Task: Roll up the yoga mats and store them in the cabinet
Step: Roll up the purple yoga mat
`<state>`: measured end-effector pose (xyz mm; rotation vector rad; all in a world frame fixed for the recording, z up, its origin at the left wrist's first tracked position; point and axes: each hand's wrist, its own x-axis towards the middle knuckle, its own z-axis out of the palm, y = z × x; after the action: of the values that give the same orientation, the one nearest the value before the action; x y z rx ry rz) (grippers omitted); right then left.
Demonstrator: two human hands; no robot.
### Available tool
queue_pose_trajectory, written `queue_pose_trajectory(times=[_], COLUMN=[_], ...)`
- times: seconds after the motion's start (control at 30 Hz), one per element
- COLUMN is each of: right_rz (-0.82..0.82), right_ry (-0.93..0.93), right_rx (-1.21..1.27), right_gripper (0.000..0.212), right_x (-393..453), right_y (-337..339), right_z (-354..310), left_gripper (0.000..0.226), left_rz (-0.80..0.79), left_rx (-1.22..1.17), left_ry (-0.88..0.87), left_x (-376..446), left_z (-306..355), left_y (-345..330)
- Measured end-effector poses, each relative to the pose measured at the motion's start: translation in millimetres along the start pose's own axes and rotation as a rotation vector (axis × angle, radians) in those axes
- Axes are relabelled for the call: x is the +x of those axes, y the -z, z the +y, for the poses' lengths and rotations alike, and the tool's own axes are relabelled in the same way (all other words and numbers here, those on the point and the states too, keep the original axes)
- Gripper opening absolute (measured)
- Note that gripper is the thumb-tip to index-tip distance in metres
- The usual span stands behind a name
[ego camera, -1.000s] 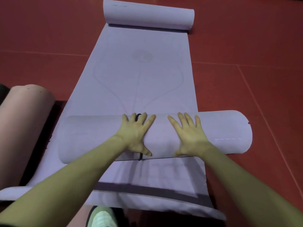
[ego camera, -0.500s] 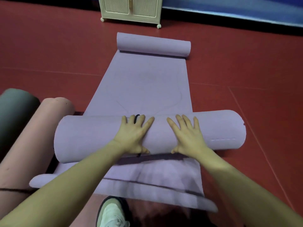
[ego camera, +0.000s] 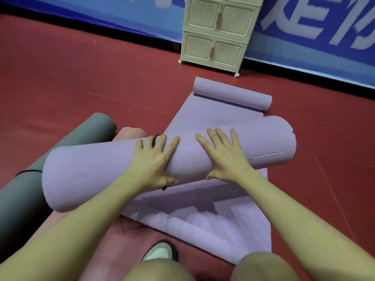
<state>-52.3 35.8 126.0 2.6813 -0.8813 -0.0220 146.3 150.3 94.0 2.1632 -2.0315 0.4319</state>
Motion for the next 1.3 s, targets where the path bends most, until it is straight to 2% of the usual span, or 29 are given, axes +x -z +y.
queue_pose_trajectory(times=[0.23,0.43,0.6,0.7,0.8,0.9,1.07,1.2,1.3], right_rz=[-0.017,-0.016,0.039,-0.002,-0.090,-0.078,-0.064,-0.084,-0.044], right_ry=[0.210,0.381,0.477,0.493,0.513,0.483,0.530,0.490,0.442], right_rx=[-0.003,-0.024,-0.043,0.029,0.148,0.236,0.232,0.226,0.138], right_gripper=[0.123,0.121,0.121,0.105,0.087,0.074,0.071,0.065,0.058], right_x=[94.1,172.7,227.5,245.1,250.7,259.5,259.5,232.8,202.7], right_y=[20.1,19.2,17.2,-3.4,-34.0,-46.0,-45.4,-40.0,-35.0], right_z=[-71.4,-137.7,-191.9,-215.9,-238.3,-256.8,-253.3,-217.4,-173.7], left_gripper=[0.114,0.111,0.110,0.108,0.096,0.084,0.074,0.052,0.049], left_rz=[0.000,-0.140,-0.172,-0.233,-0.274,-0.232,-0.204,-0.092,-0.065], left_rx=[0.032,0.049,0.076,0.032,-0.011,0.024,0.058,0.065,-0.040], left_ry=[0.221,0.459,0.672,0.805,0.883,0.875,0.865,0.676,0.577], left_x=[-41.5,-71.9,-87.7,-94.1,-106.4,-116.5,-116.3,-99.0,-74.6], left_z=[-89.1,-151.4,-188.9,-202.6,-216.0,-229.1,-224.1,-207.1,-178.7], left_y=[-1.9,-13.4,-20.6,-40.1,-66.9,-79.2,-83.0,-77.5,-73.5])
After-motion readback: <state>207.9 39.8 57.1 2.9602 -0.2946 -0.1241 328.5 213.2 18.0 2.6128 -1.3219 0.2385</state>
